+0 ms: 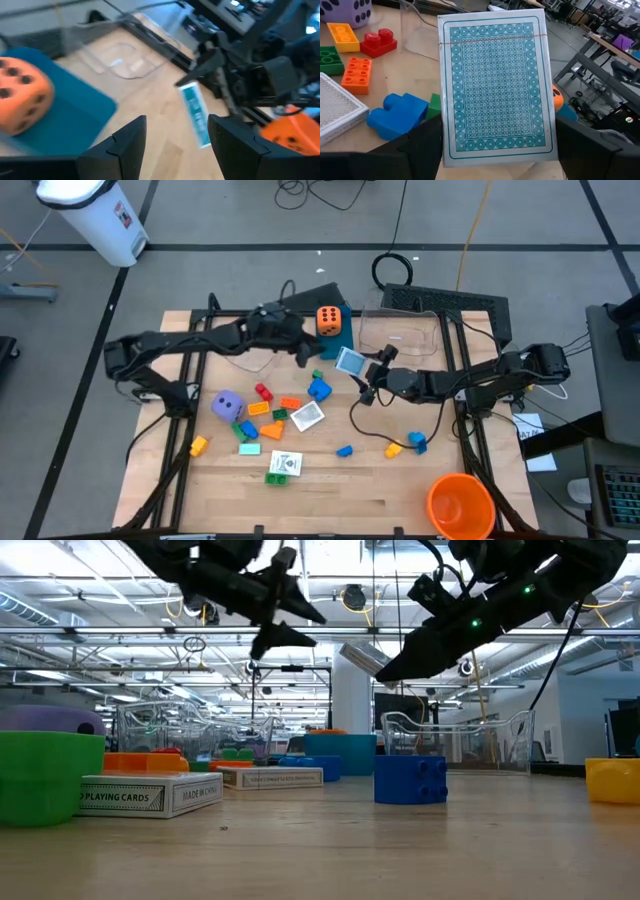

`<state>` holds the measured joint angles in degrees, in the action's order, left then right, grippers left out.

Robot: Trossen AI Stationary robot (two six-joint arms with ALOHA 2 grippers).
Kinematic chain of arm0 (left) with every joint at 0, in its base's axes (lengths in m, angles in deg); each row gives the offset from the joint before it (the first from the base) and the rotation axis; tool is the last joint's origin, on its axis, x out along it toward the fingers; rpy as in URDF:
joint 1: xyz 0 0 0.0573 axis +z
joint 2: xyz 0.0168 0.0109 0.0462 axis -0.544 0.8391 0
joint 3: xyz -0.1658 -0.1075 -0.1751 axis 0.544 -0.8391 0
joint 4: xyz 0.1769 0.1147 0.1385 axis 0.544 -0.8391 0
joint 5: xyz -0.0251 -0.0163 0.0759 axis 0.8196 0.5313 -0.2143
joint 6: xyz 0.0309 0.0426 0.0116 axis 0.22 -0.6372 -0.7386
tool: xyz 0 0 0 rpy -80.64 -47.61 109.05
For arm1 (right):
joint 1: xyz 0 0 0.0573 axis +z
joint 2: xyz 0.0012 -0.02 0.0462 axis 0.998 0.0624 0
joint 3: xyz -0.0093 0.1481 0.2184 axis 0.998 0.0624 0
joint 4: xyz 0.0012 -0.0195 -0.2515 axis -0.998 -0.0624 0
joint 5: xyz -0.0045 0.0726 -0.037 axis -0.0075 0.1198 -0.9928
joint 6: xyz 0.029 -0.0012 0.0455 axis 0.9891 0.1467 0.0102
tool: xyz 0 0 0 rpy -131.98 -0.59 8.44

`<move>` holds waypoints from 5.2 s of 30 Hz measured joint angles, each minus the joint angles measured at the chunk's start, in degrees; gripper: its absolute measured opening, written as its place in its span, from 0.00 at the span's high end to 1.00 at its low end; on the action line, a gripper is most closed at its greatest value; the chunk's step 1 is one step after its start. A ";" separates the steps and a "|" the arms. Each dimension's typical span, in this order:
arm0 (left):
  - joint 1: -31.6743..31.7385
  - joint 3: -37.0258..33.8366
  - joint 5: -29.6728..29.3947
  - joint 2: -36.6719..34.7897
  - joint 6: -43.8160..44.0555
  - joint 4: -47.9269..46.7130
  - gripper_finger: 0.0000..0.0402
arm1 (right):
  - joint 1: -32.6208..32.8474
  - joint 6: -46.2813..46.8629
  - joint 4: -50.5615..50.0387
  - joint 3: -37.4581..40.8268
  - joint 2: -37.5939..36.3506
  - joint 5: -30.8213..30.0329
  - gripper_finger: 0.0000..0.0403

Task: Pick & Place Toys
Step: Put the green playing card into the right transparent bin

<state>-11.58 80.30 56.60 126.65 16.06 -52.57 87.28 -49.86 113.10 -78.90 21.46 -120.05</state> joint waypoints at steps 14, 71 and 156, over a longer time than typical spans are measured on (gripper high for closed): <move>-1.15 7.79 1.76 10.17 0.48 0.74 0.47 | -0.02 -1.44 0.08 0.00 0.00 -2.99 0.23; -2.85 8.04 -2.61 12.01 -1.17 4.68 0.78 | 0.07 -5.97 5.09 0.00 0.00 -5.79 0.23; -6.81 8.06 -13.11 -3.89 -40.29 -6.24 0.38 | -16.60 10.62 -7.27 0.09 -16.49 37.76 0.85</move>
<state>-18.39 88.36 43.49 122.77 -24.23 -58.81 70.69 -39.23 105.82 -78.82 4.97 -82.29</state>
